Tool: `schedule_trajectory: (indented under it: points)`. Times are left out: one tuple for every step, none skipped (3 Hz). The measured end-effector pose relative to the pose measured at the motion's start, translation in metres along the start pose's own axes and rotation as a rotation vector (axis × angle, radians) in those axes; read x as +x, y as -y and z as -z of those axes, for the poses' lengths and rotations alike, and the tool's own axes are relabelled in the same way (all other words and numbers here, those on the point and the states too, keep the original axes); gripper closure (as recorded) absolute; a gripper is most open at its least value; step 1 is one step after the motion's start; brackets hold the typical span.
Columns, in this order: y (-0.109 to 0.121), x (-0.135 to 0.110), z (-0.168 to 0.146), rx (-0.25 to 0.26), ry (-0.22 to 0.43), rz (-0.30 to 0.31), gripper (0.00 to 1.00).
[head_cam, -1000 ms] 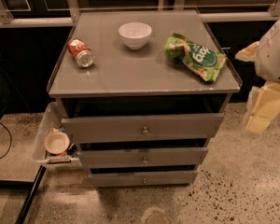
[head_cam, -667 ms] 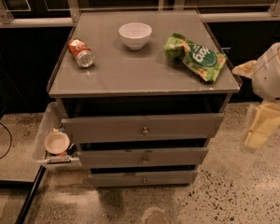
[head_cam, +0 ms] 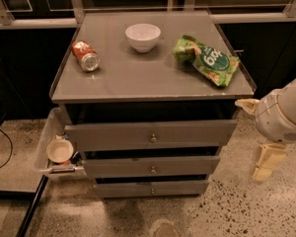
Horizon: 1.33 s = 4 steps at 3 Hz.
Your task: Open bottom drawer
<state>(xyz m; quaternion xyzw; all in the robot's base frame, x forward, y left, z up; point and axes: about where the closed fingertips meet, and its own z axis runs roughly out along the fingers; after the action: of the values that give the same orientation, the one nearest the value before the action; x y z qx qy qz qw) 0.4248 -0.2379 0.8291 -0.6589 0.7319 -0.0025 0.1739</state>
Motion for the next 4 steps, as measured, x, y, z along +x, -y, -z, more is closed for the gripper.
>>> schedule_trajectory:
  points:
    - [0.0, 0.0, 0.0, 0.0, 0.0, 0.0, 0.0]
    - [-0.003, 0.011, -0.025, -0.03, 0.009, -0.038, 0.0]
    - [-0.01, 0.03, -0.071, -0.041, 0.009, -0.061, 0.0]
    - [-0.016, 0.044, -0.116, 0.002, 0.041, -0.045, 0.0]
